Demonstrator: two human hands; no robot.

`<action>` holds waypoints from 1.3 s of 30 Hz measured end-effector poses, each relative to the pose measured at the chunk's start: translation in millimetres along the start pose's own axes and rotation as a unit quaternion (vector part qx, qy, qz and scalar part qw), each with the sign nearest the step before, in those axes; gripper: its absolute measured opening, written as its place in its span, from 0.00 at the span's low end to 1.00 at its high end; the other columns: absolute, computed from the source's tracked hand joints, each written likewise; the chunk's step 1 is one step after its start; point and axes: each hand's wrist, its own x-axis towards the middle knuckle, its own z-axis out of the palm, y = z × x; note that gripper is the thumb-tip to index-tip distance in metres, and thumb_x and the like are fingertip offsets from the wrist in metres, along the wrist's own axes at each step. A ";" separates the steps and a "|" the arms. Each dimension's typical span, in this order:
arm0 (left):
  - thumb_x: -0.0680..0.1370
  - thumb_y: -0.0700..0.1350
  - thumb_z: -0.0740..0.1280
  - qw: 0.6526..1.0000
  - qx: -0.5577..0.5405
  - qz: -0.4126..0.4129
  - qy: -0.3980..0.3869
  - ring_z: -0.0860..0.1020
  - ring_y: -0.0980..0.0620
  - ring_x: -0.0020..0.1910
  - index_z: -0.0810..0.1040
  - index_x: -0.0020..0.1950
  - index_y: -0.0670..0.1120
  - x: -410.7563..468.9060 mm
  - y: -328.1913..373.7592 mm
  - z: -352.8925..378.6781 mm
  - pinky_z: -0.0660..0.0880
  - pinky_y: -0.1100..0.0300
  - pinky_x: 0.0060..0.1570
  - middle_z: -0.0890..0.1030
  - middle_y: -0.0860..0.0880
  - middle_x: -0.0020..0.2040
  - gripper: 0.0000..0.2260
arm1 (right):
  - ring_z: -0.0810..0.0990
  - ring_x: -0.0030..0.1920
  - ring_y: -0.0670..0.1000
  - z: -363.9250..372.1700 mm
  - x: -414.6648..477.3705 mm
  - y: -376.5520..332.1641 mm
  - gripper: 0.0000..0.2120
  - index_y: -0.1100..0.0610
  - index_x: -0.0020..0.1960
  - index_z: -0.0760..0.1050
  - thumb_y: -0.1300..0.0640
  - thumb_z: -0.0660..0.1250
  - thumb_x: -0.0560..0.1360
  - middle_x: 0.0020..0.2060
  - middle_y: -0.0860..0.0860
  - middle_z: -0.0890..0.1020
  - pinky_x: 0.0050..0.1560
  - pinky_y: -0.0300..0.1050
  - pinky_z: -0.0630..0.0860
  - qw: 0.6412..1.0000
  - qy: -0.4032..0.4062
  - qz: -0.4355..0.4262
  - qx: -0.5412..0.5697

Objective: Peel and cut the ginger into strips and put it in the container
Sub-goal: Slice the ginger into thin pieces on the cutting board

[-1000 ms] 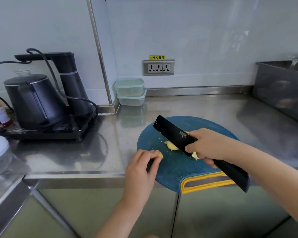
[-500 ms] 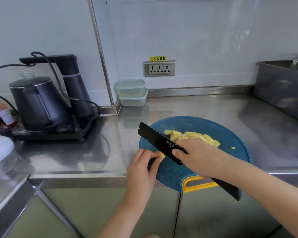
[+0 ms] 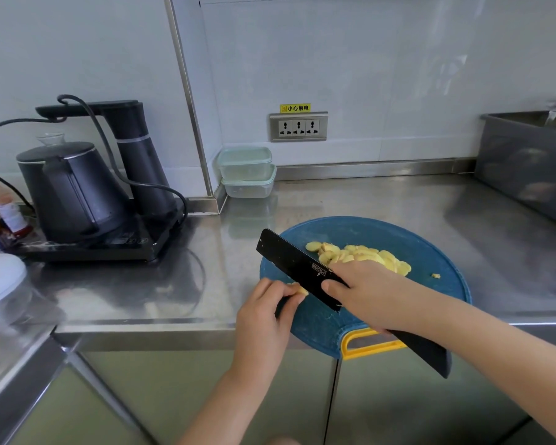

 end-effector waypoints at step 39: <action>0.73 0.40 0.72 0.999 -0.005 0.011 0.035 0.78 0.60 0.42 0.81 0.42 0.43 -1.8 -1.9 3.8 0.73 0.72 0.45 0.79 0.53 0.40 0.02 | 0.73 0.20 0.48 3.7 32.0 -3.7 0.12 0.58 0.52 0.69 0.50 0.55 0.82 0.33 0.55 0.76 0.20 0.39 0.71 0.994 -0.026 0.106 0.009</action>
